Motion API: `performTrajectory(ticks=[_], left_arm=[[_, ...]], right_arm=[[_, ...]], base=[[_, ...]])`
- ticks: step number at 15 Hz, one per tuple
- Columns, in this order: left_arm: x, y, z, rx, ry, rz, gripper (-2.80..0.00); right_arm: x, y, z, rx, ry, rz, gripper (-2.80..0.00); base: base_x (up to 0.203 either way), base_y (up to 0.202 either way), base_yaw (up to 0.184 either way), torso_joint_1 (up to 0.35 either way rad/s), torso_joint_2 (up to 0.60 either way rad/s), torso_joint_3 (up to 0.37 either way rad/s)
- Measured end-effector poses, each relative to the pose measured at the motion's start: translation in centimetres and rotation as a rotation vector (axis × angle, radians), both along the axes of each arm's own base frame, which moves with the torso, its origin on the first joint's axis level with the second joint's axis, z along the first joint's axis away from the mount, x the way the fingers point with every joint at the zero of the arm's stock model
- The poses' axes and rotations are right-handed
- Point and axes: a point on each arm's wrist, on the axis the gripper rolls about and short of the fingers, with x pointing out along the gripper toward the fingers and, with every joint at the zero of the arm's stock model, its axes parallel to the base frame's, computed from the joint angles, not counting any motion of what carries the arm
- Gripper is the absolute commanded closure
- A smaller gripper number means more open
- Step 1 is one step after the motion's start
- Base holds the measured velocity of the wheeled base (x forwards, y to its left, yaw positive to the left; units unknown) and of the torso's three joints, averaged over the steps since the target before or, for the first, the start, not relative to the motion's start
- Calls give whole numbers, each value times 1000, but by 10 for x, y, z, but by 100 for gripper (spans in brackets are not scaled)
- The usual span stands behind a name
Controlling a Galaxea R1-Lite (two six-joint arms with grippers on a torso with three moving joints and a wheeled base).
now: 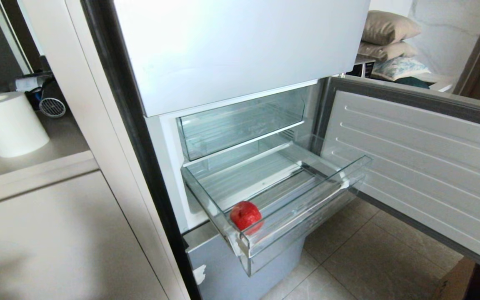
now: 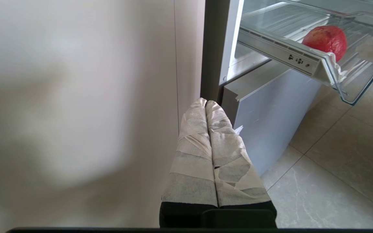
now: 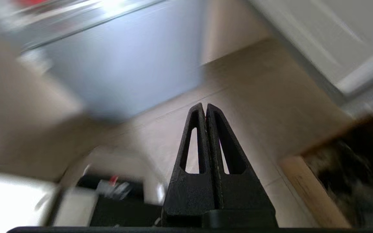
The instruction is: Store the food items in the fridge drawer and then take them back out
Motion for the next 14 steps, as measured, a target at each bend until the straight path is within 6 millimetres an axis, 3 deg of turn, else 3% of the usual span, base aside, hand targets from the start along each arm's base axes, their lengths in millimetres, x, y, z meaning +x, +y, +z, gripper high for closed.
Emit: performTrajectory(ticks=[3,7,11,14], left_arm=[[0,0,0,0,0,0,0],[0,0,0,0,0,0,0],[0,0,0,1,0,0,0],[0,0,0,1,0,0,0]], right_arm=[[-5,5,-32,-33,2,-127,0],[0,18,-102,-115,-20,-53,0],[-5,21,-115,-130,-331,-31,0],[-7,22,-117,-136,-405,-40,0]], base=[[0,0,0,0,0,0],[0,0,0,0,0,0],[0,0,0,0,0,0],[0,0,0,0,0,0]])
